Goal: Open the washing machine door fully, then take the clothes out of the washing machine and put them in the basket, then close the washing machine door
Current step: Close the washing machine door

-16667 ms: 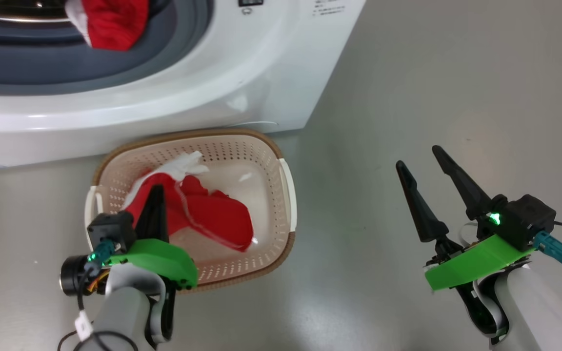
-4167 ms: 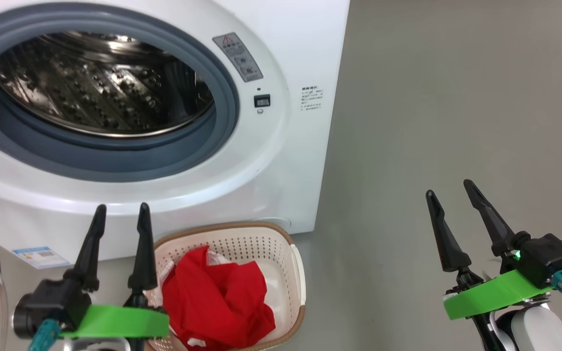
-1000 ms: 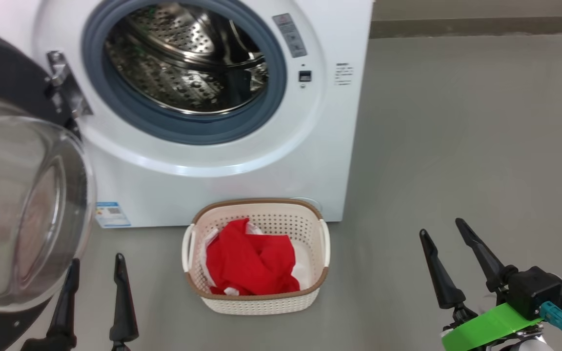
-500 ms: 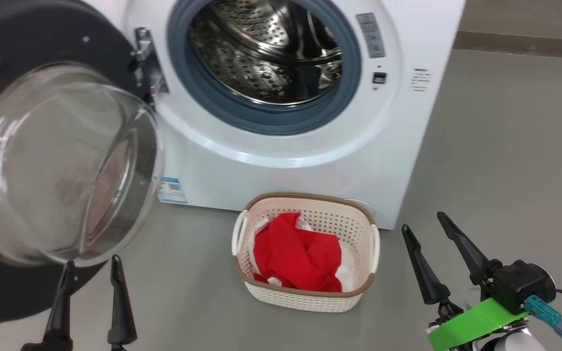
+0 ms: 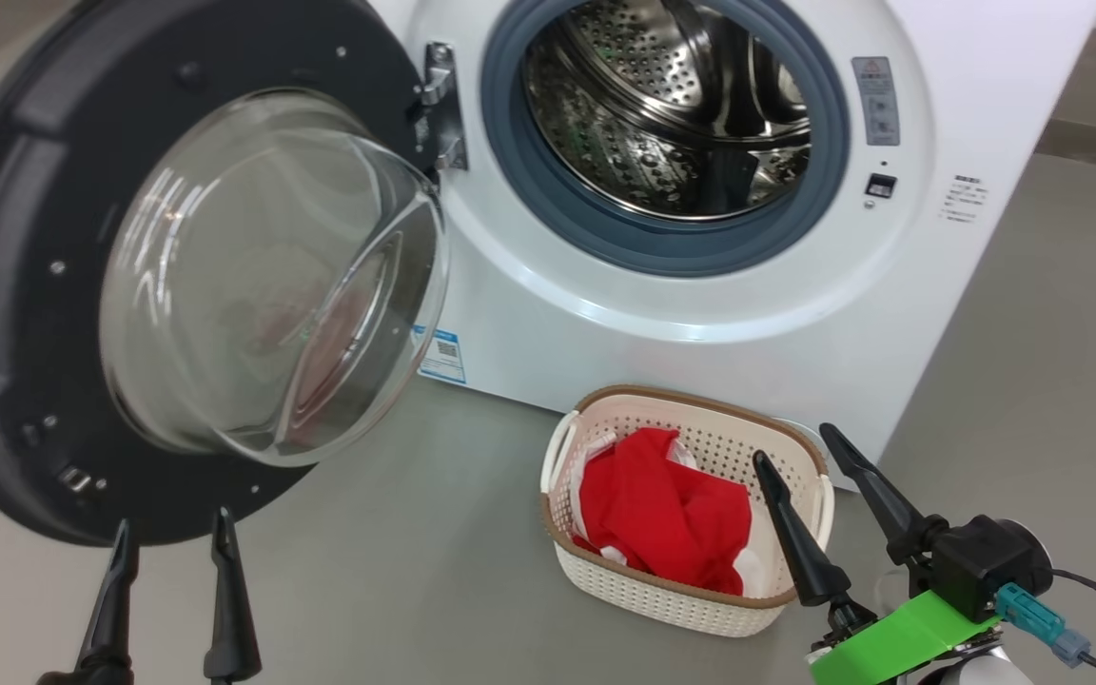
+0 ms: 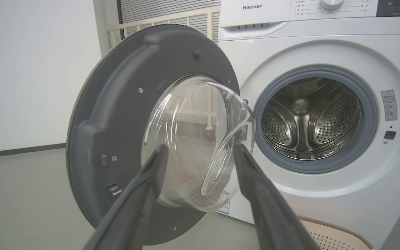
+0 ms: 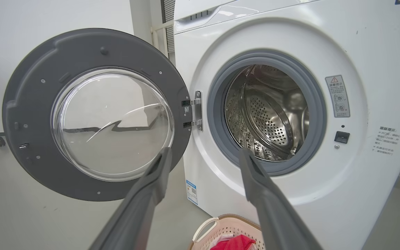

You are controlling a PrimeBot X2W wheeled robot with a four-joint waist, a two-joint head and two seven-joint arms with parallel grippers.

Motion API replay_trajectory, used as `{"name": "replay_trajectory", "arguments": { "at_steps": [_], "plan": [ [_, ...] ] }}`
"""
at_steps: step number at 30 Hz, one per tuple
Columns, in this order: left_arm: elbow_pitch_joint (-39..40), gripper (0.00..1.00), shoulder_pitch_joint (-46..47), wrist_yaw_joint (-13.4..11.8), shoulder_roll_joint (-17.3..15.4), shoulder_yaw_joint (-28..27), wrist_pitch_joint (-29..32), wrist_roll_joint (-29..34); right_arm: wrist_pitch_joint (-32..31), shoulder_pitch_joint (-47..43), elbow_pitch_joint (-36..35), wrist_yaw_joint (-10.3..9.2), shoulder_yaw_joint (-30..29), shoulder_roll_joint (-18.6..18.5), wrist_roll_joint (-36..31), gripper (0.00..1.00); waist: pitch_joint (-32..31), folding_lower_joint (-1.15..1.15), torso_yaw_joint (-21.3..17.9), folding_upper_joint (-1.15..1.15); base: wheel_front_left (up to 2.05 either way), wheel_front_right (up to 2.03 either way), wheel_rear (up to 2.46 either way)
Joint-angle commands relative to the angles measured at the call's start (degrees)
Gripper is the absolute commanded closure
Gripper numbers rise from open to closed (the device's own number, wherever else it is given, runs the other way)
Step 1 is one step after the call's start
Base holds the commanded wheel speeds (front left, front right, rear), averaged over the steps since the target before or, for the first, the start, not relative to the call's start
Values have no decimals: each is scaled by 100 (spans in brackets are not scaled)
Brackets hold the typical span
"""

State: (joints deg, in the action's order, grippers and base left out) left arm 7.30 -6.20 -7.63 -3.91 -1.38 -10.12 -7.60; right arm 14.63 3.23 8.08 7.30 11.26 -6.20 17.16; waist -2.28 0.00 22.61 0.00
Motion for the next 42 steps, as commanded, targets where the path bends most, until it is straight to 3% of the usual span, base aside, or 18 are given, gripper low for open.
{"name": "replay_trajectory", "arguments": {
  "at_steps": [1,19,20,21,22,35,37,42],
  "plan": [
    [173,0,87,-46,-68,-162,15,42,37,211,-122,19,132,-23,16,0,-60,0,154,0,0,0,0],
    [150,0,50,-170,-110,-135,26,41,37,178,-87,19,220,-59,41,0,2,0,325,0,0,0,0],
    [139,19,52,-188,-108,-133,25,48,37,178,-82,19,228,-65,47,0,9,0,323,0,0,0,0],
    [129,81,55,-209,-114,-131,25,71,37,180,-77,19,235,-72,55,0,15,0,320,0,0,0,0],
    [122,100,62,-230,-119,-131,20,91,37,183,-73,19,239,-78,62,0,21,0,316,0,0,0,0],
    [84,100,1353,-411,-607,-762,-382,22,37,276,-32,19,268,-189,65,0,206,0,226,0,0,0,0],
    [-46,100,1669,-409,-658,-937,-408,-159,37,298,-23,19,271,-216,64,0,239,0,196,0,0,0,0],
    [-714,100,2537,-121,-791,-1516,-458,-1030,37,330,-1,19,272,-270,62,0,299,0,101,0,0,0,0]
  ]
}}
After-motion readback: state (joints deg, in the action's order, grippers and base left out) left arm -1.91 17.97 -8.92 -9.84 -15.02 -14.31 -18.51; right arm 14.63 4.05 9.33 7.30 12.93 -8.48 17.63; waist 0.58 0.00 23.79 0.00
